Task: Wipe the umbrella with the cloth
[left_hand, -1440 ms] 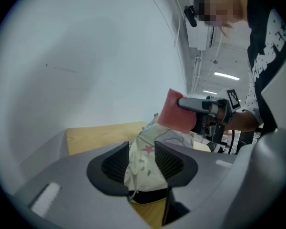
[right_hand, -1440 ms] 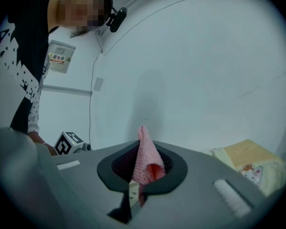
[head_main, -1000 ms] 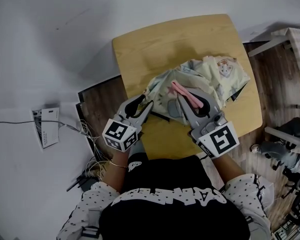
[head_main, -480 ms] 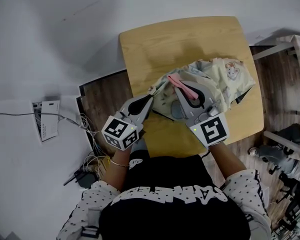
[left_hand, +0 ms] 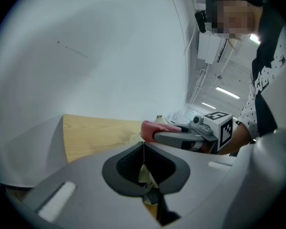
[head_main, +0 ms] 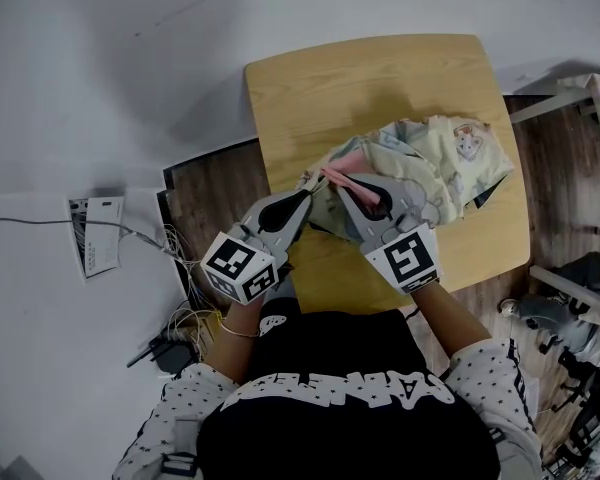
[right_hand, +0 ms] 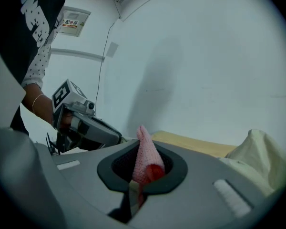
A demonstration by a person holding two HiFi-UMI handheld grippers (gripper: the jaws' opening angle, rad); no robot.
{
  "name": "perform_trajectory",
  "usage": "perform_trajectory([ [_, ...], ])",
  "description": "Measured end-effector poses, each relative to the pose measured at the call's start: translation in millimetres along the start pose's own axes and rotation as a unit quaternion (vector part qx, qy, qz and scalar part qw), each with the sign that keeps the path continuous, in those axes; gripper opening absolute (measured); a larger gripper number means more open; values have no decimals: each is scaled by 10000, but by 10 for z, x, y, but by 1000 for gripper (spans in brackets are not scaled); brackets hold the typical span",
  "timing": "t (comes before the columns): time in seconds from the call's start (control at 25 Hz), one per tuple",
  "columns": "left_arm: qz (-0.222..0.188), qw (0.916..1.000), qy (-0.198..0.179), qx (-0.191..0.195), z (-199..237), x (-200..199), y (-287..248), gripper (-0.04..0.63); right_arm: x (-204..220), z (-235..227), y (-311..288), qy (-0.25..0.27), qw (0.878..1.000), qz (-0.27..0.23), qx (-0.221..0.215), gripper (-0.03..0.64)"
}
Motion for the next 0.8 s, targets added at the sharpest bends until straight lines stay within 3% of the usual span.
perform_trajectory([
  [0.8, -110, 9998, -91, 116, -71, -90, 39, 5, 92, 371, 124, -66, 9986, 168, -488, 34],
])
Point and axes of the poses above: the fingertips, and each gripper's own axes: y backward along the fingers, z to its left, x out of its underside, the point moved 10 cm from there along y, backward along the fingers, and after that the axes turned 10 degrees about y, right-handed, at the moved point
